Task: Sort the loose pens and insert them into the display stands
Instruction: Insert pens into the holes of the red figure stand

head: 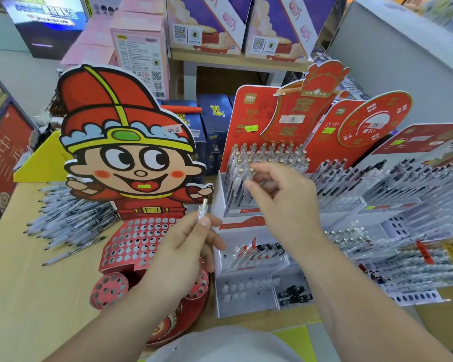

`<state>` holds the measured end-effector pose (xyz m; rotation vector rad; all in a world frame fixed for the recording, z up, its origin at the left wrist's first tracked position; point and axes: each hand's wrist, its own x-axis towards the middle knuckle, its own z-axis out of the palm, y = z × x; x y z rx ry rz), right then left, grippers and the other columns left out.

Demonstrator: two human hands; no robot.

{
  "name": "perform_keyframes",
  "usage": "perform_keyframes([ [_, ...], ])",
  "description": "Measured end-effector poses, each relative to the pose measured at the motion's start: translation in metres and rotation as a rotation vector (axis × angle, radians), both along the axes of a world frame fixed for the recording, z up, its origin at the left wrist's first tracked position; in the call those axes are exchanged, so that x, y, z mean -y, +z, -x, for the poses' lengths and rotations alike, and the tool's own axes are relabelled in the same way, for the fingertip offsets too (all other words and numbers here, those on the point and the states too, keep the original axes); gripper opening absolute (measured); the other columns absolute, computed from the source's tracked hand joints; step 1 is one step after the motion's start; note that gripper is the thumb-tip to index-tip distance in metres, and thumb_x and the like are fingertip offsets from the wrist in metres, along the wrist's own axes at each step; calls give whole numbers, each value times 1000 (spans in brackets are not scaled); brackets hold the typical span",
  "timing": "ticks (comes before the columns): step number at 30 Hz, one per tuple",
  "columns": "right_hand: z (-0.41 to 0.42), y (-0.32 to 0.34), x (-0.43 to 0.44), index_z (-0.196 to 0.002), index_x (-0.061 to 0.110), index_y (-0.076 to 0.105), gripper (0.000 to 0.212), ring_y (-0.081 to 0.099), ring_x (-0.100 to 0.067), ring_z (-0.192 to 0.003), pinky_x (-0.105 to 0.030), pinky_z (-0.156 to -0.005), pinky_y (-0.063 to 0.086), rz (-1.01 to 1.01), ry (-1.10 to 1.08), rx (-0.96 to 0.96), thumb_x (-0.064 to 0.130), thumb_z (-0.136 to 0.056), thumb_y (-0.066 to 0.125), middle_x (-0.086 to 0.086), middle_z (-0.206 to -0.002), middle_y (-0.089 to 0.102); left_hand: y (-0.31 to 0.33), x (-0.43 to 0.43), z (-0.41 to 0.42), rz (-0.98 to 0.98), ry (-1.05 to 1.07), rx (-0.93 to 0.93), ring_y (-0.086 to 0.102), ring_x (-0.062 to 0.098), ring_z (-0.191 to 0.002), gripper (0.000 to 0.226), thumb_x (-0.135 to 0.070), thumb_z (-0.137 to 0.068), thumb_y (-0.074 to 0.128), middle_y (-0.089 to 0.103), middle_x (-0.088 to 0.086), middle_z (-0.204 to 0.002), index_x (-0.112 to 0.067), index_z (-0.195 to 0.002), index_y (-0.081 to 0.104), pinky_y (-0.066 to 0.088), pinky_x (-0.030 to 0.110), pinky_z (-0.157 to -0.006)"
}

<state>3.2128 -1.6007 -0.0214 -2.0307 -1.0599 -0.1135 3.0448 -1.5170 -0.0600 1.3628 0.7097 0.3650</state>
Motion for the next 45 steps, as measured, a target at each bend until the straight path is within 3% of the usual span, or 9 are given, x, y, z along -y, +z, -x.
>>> perform_keyframes([
  [8,4,10,11,-118,23,68,30,65,-1,-73,-13,-66,52,-22,-6,-74,28,-90,74,18,-82,68,4,3,-4,-45,-51,82,39,13,-45,33,-33,-107,38,59,7,-69,-23,-100,69,33,21,-41],
  [12,13,18,30,-102,24,74,15,69,-10,-74,-23,-65,57,-84,48,-332,26,-87,76,11,-81,71,3,3,-15,-53,-115,139,40,11,-45,35,-45,-99,38,52,7,-64,-32,-93,70,33,25,-41],
  [16,21,16,43,-95,19,77,14,72,-13,-76,-25,-71,59,-50,198,-634,15,-82,79,5,-81,75,12,19,-19,-190,-264,188,35,8,-54,36,-36,-109,35,40,-3,-61,-39,-89,64,32,20,-55],
  [23,9,14,58,-92,15,76,13,73,-22,-81,-29,-72,59,-149,185,-745,6,-83,78,-2,-84,76,18,28,-37,-339,-340,144,48,-2,-59,25,-35,-105,38,54,-23,-64,-39,-93,60,35,12,-58],
  [28,1,17,59,-91,15,74,13,72,-18,-80,-29,-74,58,-202,189,-719,4,-84,76,-2,-83,75,15,24,-44,-471,-175,82,63,6,-80,31,-55,-96,48,66,-16,-83,-32,-103,68,47,21,-68],
  [31,-11,28,62,-90,21,74,17,69,-10,-77,-20,-73,55,-233,131,-626,6,-84,76,5,-81,74,13,14,-43,-441,60,92,65,5,-96,21,-45,-94,53,68,-17,-98,-34,-104,68,49,14,-75],
  [34,-26,41,61,-92,26,73,19,69,-7,-78,-17,-73,53,-257,94,-478,8,-85,76,10,-82,73,0,1,-43,-518,197,12,62,4,-98,5,-35,-98,61,65,-15,-102,-38,-103,63,50,21,-82],
  [40,-37,45,41,-97,27,69,19,67,-8,-82,-17,-75,53,-190,85,-230,13,-87,76,15,-86,70,-30,-8,-50,-567,144,-111,59,-7,-105,34,-21,-95,68,57,-13,-120,-31,-127,59,48,4,-81],
  [45,-32,33,27,-105,23,73,18,64,-3,-84,-14,-75,52,-73,97,-97,17,-88,76,18,-90,67,-41,-13,-55,-557,139,-129,66,-1,-101,35,-23,-95,69,68,-12,-118,-26,-129,63,55,19,-87],
])
